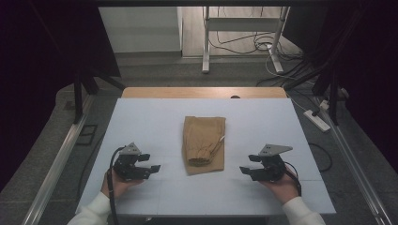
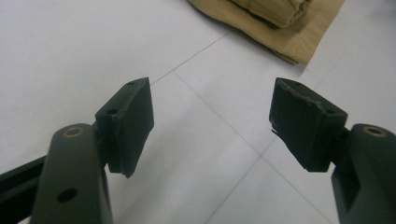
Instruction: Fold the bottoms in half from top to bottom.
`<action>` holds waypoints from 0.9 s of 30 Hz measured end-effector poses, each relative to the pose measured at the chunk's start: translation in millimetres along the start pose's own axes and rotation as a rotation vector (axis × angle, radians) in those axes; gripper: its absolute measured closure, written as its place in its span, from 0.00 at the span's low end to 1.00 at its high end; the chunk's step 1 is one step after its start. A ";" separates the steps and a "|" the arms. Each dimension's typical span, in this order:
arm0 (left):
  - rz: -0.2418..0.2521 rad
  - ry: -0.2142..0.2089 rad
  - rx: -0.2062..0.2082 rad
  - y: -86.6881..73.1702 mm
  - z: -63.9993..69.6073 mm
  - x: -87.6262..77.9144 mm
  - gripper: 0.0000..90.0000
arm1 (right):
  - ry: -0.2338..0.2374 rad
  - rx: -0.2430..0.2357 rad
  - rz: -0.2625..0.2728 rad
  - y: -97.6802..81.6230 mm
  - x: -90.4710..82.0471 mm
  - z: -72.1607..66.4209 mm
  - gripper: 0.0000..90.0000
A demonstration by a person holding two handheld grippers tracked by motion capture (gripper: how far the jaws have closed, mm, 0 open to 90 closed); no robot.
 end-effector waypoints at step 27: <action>0.001 -0.003 -0.006 -4.0 0.2 -2.1 0.33 | -0.028 -0.009 0.007 -10.7 -10.9 11.0 0.40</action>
Point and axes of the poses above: each handheld gripper's, and its own axes: x roughly forward along the jaws, y roughly out of its top, z roughly to its right, the point moved 3 cm from there along x, roughly forward along the jaws, and after that the axes turned 13 degrees about -y, right-handed, at the moved point
